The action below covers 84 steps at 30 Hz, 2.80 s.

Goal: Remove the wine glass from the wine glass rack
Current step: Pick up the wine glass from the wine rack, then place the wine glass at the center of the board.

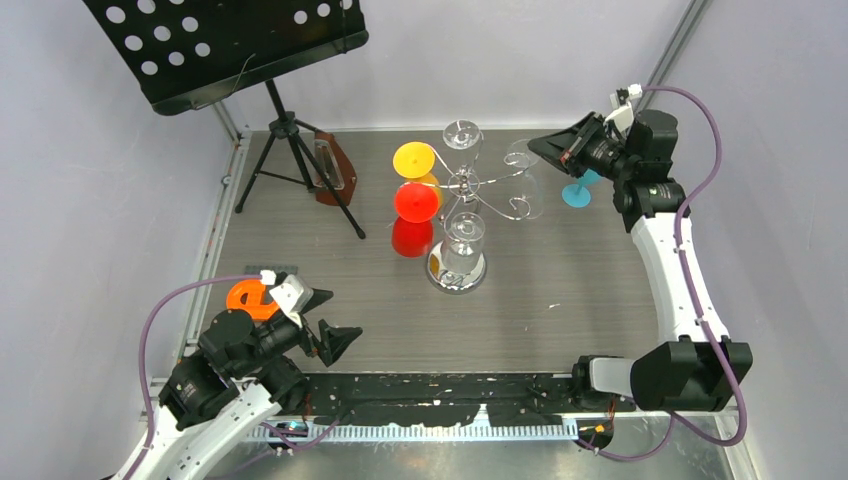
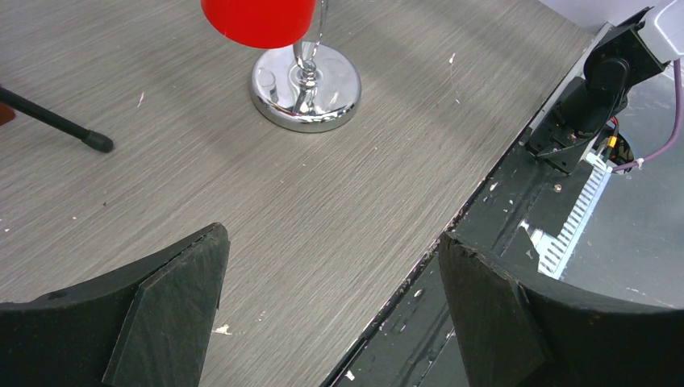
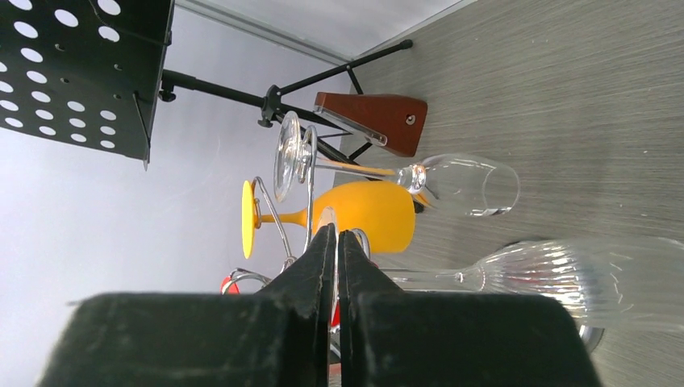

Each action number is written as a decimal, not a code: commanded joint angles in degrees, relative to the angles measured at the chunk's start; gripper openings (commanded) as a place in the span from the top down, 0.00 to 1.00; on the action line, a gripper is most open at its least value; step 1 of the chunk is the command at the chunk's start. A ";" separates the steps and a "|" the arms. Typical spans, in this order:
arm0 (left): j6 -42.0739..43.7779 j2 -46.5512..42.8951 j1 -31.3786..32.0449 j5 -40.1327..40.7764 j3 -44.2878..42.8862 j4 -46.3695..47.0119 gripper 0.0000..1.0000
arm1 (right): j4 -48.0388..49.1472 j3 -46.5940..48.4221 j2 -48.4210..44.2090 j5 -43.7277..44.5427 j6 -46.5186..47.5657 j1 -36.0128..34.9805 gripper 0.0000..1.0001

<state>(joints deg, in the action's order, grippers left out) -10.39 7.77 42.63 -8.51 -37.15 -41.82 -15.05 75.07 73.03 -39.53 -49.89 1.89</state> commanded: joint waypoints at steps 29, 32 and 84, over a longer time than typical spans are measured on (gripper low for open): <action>-0.37 0.13 0.00 0.81 0.25 1.48 0.01 | 8.85 0.06 -1.64 3.50 -3.47 -8.65 0.94; -0.35 0.29 0.00 0.99 0.32 1.47 0.01 | 9.30 1.28 -0.22 3.62 -3.86 -8.97 0.94; -0.59 7.78 0.00 0.29 -2.34 2.47 0.01 | -0.85 -13.18 -27.14 4.64 2.43 3.20 0.94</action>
<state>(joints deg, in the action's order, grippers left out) -10.48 12.73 42.63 -8.21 -37.19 -41.80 -13.87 61.71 49.69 -33.23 -50.85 4.75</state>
